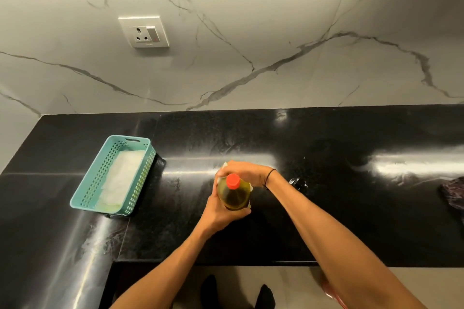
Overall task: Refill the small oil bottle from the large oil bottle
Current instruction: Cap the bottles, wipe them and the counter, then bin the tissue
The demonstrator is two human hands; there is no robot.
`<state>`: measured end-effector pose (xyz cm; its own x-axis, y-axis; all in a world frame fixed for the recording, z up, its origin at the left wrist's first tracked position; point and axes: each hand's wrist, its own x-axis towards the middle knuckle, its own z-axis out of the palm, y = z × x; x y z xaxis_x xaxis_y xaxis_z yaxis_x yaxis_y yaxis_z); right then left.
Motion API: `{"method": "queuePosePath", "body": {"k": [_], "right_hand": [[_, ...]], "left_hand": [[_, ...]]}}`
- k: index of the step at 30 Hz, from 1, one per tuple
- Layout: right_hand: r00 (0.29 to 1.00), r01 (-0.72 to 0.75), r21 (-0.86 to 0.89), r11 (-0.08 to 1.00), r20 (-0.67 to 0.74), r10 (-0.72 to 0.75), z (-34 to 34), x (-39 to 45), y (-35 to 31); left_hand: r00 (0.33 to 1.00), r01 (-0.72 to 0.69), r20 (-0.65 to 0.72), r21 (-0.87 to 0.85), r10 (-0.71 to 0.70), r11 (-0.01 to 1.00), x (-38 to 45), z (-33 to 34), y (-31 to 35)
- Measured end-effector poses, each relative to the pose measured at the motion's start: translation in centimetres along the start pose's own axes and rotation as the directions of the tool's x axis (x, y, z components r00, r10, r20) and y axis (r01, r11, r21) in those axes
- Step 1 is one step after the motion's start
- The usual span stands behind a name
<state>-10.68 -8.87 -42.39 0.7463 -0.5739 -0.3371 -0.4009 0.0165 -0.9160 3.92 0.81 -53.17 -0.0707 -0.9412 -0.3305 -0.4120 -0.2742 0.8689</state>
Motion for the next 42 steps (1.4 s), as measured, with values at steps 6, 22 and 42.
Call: {"method": "queuePosePath", "body": {"k": [6, 22, 42], "right_hand": [[0.934, -0.13, 0.136, 0.982, -0.316, 0.168, 0.8, 1.6, 4.5], [0.532, 0.274, 0.528, 0.804, -0.78, 0.331, 9.5, -0.6, 6.1], [0.708, 0.493, 0.757, 0.429, -0.636, 0.308, 8.9, -0.7, 6.5]], "left_hand": [[0.997, -0.072, 0.011, 0.084, 0.071, 0.994, 0.1, -0.1, 0.6], [0.889, -0.395, -0.178, 0.168, 0.422, 0.903, -2.6, -3.0, 3.1], [0.895, -0.438, 0.06, 0.315, 0.443, 0.842, -2.2, -8.3, 6.0]]}}
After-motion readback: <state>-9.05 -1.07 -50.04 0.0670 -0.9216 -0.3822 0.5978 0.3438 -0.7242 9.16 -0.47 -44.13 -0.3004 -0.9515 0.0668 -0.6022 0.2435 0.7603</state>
